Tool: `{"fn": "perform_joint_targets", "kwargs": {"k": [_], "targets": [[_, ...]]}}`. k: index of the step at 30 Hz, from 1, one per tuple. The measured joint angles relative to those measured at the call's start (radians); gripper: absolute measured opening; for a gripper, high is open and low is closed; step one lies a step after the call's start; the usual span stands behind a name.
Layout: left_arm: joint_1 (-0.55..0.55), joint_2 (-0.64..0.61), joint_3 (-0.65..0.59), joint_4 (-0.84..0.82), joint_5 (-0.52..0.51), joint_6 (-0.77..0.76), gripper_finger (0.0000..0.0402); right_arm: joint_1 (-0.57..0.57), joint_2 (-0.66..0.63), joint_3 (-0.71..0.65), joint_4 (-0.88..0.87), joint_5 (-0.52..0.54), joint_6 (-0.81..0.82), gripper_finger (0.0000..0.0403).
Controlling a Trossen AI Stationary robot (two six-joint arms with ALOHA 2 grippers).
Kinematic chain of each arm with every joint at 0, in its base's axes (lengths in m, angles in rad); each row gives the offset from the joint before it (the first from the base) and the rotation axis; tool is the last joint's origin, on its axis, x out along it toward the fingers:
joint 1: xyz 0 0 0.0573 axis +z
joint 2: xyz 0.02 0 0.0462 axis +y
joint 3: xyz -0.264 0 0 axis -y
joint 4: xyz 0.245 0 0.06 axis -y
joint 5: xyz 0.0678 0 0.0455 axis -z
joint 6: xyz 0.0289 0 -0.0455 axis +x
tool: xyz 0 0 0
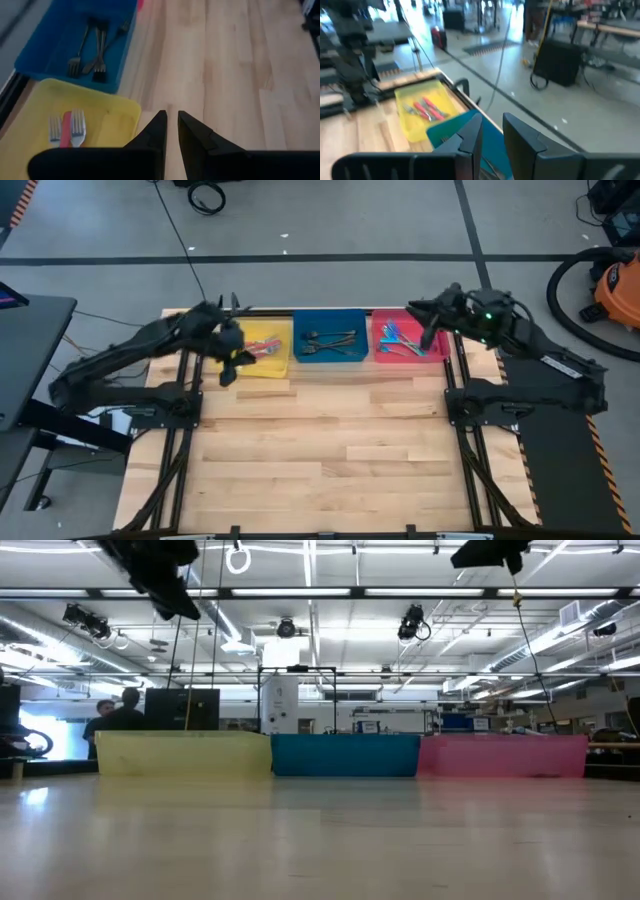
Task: Sort silverware by color (type)
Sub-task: Return to Home Position
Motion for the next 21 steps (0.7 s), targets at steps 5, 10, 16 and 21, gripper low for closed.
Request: {"fn": "perform_joint_targets", "kwargs": {"k": [5, 10, 16, 21], "targets": [[-0.055, -0.238, -0.240, 0.240, -0.072, -0.128, 0.0044, 0.042, -0.122, -0.132, 0.096, 0.000, 0.016, 0.0083], [-0.117, -0.405, -0.431, 0.428, -0.174, -0.207, 0.0043, 0.082, -0.209, -0.287, 0.159, -0.001, 0.040, 0.0083], [-0.181, -0.497, -0.603, 0.598, -0.246, -0.212, 0.0043, 0.126, -0.282, -0.478, 0.211, -0.001, 0.073, 0.0083], [-0.232, -0.512, -0.693, 0.662, -0.247, -0.201, 0.0043, 0.174, -0.340, -0.603, 0.237, -0.001, 0.098, 0.0083]]}}
